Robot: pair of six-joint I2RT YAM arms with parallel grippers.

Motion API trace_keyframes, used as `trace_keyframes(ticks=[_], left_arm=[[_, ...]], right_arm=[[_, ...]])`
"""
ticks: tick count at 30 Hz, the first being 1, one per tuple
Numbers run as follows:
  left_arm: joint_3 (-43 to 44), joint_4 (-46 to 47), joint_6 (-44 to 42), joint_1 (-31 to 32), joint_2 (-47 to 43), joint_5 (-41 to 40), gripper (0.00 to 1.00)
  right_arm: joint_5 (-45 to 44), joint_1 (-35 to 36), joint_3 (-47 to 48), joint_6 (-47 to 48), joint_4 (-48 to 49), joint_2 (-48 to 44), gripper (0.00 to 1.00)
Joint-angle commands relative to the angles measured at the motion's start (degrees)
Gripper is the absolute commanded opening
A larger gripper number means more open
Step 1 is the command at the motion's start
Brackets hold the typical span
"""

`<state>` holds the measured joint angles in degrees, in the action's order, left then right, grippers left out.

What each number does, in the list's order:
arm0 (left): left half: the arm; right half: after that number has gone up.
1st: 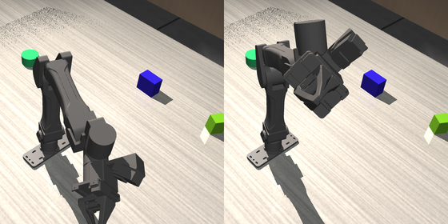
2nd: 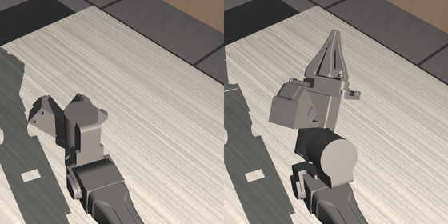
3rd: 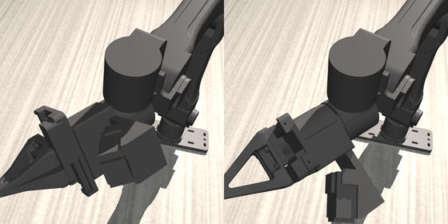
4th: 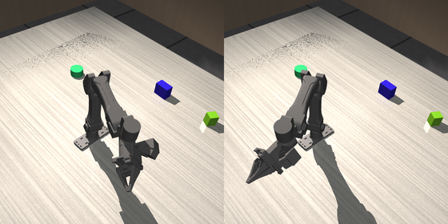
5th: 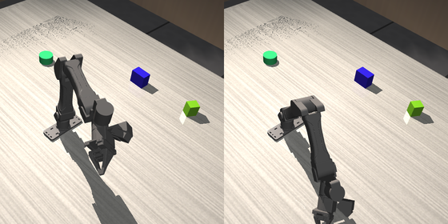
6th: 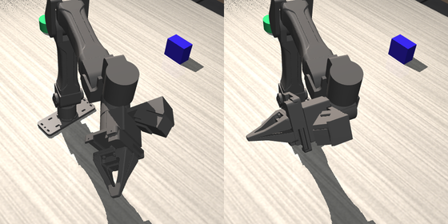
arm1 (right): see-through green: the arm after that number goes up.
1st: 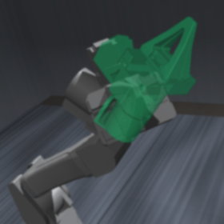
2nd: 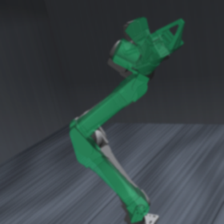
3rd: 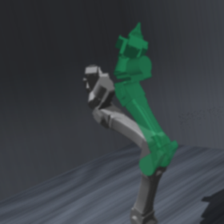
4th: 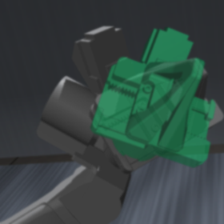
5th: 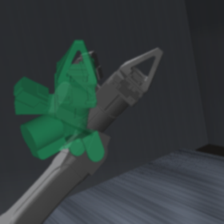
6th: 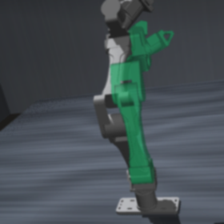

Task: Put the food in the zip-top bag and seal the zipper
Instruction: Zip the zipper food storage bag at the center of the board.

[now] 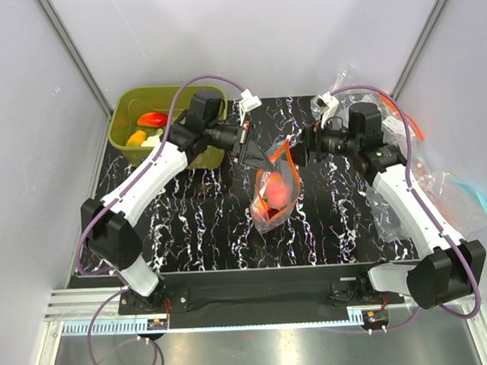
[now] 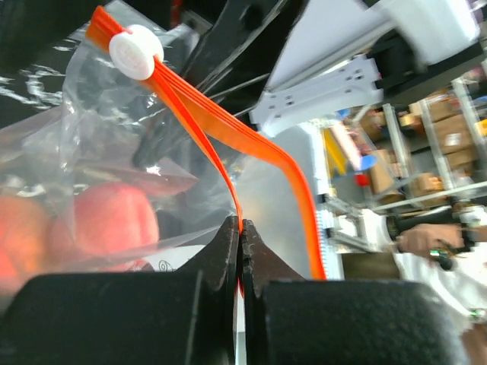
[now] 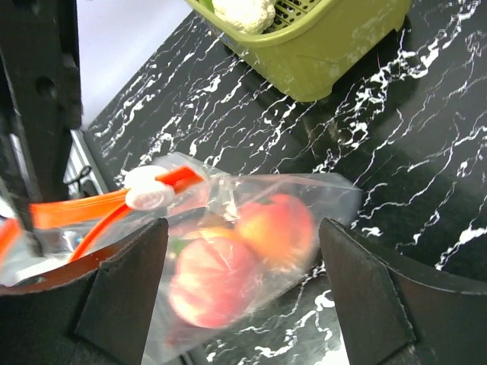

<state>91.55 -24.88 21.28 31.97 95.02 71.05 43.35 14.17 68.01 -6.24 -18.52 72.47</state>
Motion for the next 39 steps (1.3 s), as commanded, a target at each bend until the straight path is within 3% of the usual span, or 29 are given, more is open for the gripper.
trace_keyframes(ticks=[1,8,12,18,19,20,26,27,28,31,32,33,34,35,36,37,39], left_arm=[[-1.63,12.75,9.39,0.20,-4.84,7.35,0.00],[-6.20,20.47,16.59,0.82,-7.92,9.02,0.00],[-7.87,20.84,17.57,1.61,-8.80,9.81,0.00],[-8.75,20.84,18.10,3.01,-9.24,10.78,0.00],[-8.58,20.93,18.18,3.19,-9.33,10.87,0.00],[-8.58,20.84,18.27,3.36,-9.42,10.87,0.00],[-8.84,20.40,17.92,3.63,-9.86,10.87,0.00],[-8.84,20.05,17.23,3.54,-9.94,10.78,0.00],[-8.76,19.79,16.96,3.54,-9.86,10.69,0.00],[-8.06,17.34,13.90,3.37,-9.42,8.77,0.00],[-5.96,11.67,11.70,3.19,-9.24,7.54,0.02],[-3.77,6.22,3.33,2.49,-9.07,5.18,0.08],[-1.13,-0.97,-1.80,2.14,-8.11,-2.33,0.12],[3.50,-11.31,-5.59,2.14,-7.66,-6.32,0.25],[5.72,-15.68,-11.20,2.14,-6.88,-10.45,0.34],[7.57,-21.64,-12.56,2.14,-5.65,-20.32,0.42],[11.87,-25.55,-15.37,2.14,-4.41,-27.51,0.51]], right_arm=[[2.44,0.42,-2.26,4.30,8.23,-3.64,0.88],[7.88,0.33,-6.39,11.50,13.33,-9.26,0.89],[13.59,0.42,-4.99,19.24,7.91,-9.71,0.88],[23.52,0.42,-2.18,21.27,8.15,-9.01,0.81],[24.49,0.42,-1.83,21.27,8.15,-8.92,0.77],[25.89,0.42,-1.48,21.79,7.80,-8.75,0.64],[30.37,0.50,-1.03,22.93,7.18,-9.88,0.27],[30.82,0.42,-1.21,23.20,7.01,-9.98,0.11],[31.61,0.42,-1.21,23.20,6.92,-10.32,0.02],[31.62,0.42,-1.47,22.77,6.83,-11.12,0.00],[30.23,0.50,-1.47,22.24,6.75,-11.29,0.00],[28.38,0.50,-1.56,20.58,6.83,-11.29,0.00],[26.36,0.42,-1.91,19.78,6.75,-11.29,0.00],[22.86,0.42,-2.18,18.21,6.66,-11.47,0.00],[20.39,0.50,-2.44,16.89,6.48,-11.38,0.00],[14.54,0.42,-2.53,15.22,6.40,-11.30,0.00],[10.46,0.42,-2.36,11.70,4.65,-10.59,0.00]])
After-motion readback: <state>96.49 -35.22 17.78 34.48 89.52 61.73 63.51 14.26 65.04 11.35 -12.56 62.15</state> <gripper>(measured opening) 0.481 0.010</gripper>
